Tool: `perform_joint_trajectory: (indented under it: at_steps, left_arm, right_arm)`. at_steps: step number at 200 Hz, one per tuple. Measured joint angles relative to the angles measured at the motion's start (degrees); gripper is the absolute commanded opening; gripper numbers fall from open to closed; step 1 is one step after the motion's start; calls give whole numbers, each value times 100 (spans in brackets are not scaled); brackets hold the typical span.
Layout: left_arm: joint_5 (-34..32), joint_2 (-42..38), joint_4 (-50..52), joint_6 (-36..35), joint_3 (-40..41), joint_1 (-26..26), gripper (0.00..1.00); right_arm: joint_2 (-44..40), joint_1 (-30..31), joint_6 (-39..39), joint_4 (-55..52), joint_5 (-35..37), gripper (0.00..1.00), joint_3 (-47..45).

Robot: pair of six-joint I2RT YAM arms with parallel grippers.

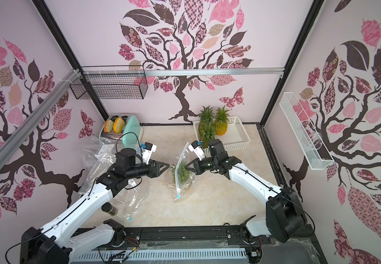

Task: Open the zip-top bag and take out the pineapple
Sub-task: Open the zipper of the food storage bag at the center of the board.

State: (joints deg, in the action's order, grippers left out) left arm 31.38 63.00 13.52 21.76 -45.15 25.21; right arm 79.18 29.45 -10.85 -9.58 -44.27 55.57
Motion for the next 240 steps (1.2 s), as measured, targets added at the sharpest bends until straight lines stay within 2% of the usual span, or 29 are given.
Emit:
perform_joint_trajectory:
  at_steps: [25,102,109,117,139,192,240]
  left_arm:
    - [208,350,-286,205,236,24,53]
    - [356,549,-1180,566,299,459,52]
    - [356,586,-1226,595,299,485,48]
    - [352,638,-1290,614,299,507,40]
    - [343,772,-1392,638,297,527,0]
    - [170,647,-1165,470,295,551,0]
    - [-240,-472,-704,330,894,411,0]
  right_arm:
    - [0,0,20,-13,20,0,0]
    - [105,0,13,0,35,0,31]
    - [122,0,9,4,37,0,31]
    - [138,0,-7,4,37,0,31]
    - [166,0,-42,44,42,0,31]
    - [61,-57,-81,85,295,0,9]
    - [-472,-553,-219,173,345,0,-350]
